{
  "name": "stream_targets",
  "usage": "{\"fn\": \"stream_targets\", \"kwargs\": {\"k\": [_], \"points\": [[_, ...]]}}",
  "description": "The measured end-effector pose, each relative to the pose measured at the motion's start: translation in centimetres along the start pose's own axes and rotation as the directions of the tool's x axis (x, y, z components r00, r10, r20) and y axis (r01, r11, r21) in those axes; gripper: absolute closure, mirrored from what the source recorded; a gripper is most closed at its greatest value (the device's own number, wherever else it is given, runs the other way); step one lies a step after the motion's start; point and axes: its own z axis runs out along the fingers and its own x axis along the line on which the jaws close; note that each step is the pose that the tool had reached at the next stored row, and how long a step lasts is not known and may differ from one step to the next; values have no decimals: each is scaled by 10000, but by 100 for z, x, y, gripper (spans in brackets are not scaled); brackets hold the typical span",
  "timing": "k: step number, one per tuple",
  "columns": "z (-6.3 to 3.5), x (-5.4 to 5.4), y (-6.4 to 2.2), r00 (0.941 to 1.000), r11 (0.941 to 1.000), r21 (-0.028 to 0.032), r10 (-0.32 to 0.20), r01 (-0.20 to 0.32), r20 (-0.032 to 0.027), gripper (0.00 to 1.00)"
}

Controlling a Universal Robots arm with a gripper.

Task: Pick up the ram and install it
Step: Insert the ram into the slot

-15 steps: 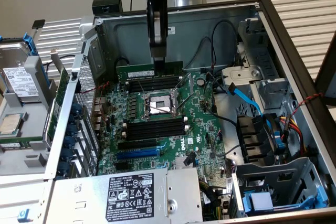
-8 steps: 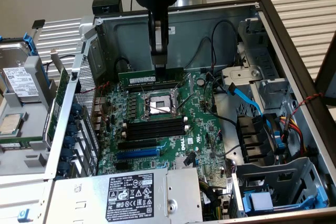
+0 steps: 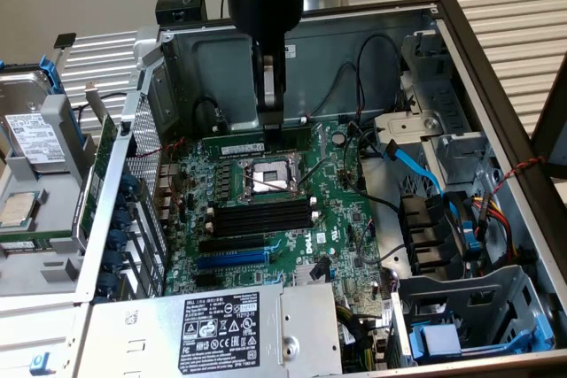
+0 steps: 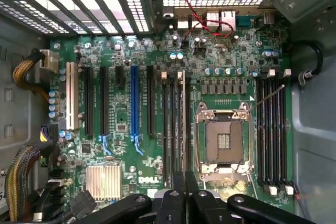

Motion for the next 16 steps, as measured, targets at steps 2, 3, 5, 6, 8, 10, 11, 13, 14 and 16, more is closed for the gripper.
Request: {"fn": "stream_targets", "kwargs": {"k": [2,3,5,6,8,10,11,13,14,16], "points": [[37,6,0,10000,10000,28,1,-1,3,88],[56,9,1,10000,10000,42,2,-2,3,88],[91,12,5,10000,10000,70,5,-5,5,88],[109,15,7,10000,10000,82,5,-5,5,88],[143,16,15,10000,9999,104,8,-8,8,88],[161,16,15,10000,9999,106,7,-7,4,88],[166,16,16,10000,9999,107,7,-7,2,88],[176,17,16,10000,9999,106,9,-9,-7,88],[184,17,16,10000,9999,107,8,-8,-6,88],[199,20,16,10000,9999,107,10,-10,-6,88]]}}
